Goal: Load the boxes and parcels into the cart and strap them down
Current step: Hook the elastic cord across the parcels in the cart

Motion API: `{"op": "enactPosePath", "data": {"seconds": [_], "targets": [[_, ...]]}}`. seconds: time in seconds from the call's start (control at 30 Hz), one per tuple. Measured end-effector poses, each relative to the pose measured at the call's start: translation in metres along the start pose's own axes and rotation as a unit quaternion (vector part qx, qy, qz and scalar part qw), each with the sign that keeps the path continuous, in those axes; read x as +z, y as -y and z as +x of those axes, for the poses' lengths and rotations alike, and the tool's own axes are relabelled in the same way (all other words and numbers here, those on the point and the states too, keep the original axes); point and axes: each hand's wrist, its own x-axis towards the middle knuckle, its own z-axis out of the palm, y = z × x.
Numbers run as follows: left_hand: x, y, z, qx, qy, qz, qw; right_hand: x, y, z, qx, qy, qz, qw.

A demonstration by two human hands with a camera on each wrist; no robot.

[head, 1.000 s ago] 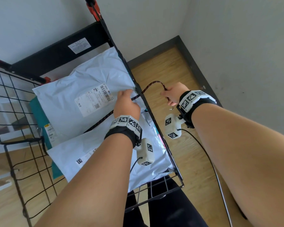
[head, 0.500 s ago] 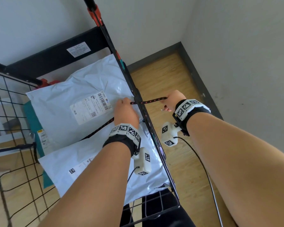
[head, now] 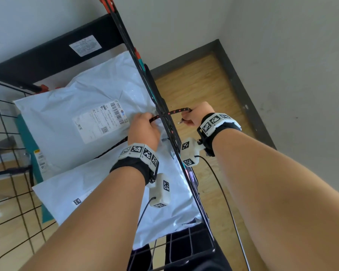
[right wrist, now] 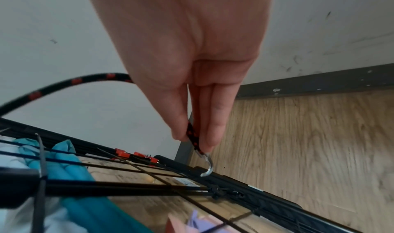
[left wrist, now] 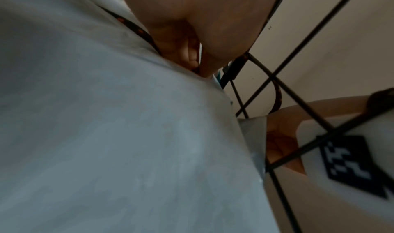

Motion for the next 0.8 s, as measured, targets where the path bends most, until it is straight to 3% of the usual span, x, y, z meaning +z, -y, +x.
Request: {"op": "enactPosePath", "data": {"seconds": [0.4, 0.8], "targets": [[-0.001, -0.003, -0.013, 0.043, -0.048, 0.099, 0.993, -0.001, -0.010, 0.004, -0.034, 0.110, -0.007, 0.993], [-0.006, -0.005, -0.016, 0.044, -0.037, 0.090, 0.994, 0.004, -0.006, -0.011, -0.036, 0.194, 0.113, 0.974]]}}
